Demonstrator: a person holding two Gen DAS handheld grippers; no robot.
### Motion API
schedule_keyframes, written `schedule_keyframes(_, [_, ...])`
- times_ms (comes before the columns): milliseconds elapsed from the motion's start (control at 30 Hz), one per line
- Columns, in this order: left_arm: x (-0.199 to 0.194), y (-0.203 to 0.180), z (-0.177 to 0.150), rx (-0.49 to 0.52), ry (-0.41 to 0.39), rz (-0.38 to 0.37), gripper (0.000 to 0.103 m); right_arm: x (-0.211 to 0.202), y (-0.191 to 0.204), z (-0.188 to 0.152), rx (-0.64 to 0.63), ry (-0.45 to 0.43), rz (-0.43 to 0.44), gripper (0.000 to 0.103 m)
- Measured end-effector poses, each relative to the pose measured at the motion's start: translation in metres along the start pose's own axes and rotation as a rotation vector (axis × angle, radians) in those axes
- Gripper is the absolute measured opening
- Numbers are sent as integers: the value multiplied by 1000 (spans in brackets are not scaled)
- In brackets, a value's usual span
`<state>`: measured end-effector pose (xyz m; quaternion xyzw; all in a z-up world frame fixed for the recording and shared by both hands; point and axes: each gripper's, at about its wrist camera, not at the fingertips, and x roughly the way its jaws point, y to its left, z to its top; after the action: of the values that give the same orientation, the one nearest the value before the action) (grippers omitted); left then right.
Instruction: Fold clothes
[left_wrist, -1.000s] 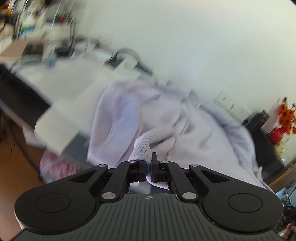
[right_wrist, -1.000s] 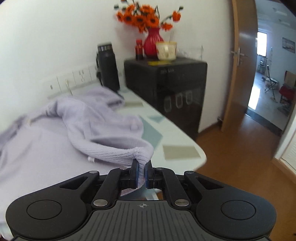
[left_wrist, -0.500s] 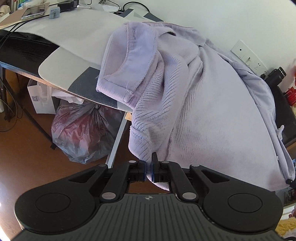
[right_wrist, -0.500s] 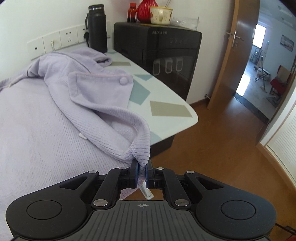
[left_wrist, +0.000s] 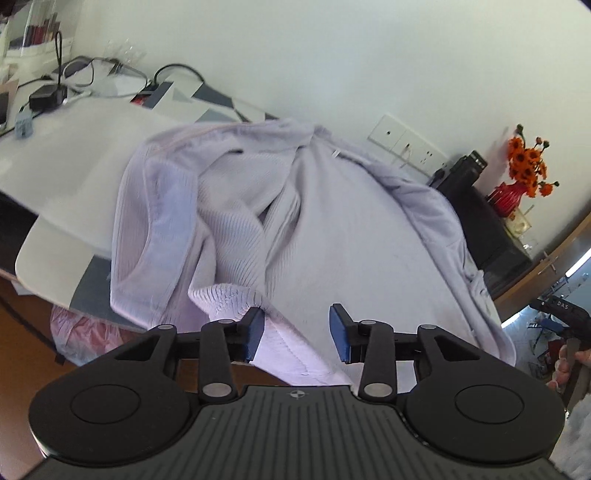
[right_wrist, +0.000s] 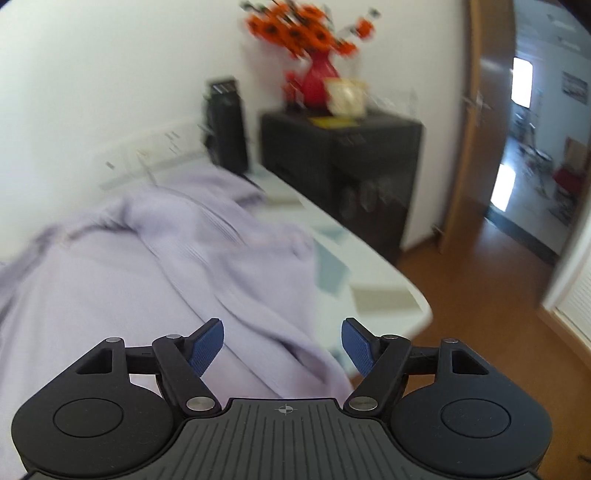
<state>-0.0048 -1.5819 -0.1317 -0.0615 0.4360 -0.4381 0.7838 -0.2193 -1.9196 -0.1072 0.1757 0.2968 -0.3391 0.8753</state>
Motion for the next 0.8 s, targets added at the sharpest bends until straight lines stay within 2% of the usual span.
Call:
schedule_keyframes(67, [-5,-5,17,-3,-43,-39,42,-6,19,27,-29,-40,71,69])
schedule_keyframes(133, [-12,-8,32,0,-92,-56,49,-10,37,53,-51,-71,137,70])
schedule_keyframes(267, [-27,-9,49,2,-165,-51,54,-10,70,100,-82,-122,240,76])
schedule_keyframes(333, [-34,-8,55,-1,-196,-44,61,-2,84,119,-95,-120,279,78])
schedule_keyframes(500, [-22,-1,60,-73,-201,64,61,33,119,150,-133,-105,356,80])
schedule_keyframes(567, [-6,-11,73,-41,-219,78,46,54,134,160,-134,-98,395,80])
schedule_keyframes(600, [6,-17,85,-29,-219,87,33,69,144,163,-133,-94,410,80])
schedule_keyframes(700, [66,-35,120,-55,-169,58,30,121,170,164,-150,-22,456,81])
schedule_keyframes(800, [151,-51,149,-51,-73,63,17,185,199,148,-188,104,470,81])
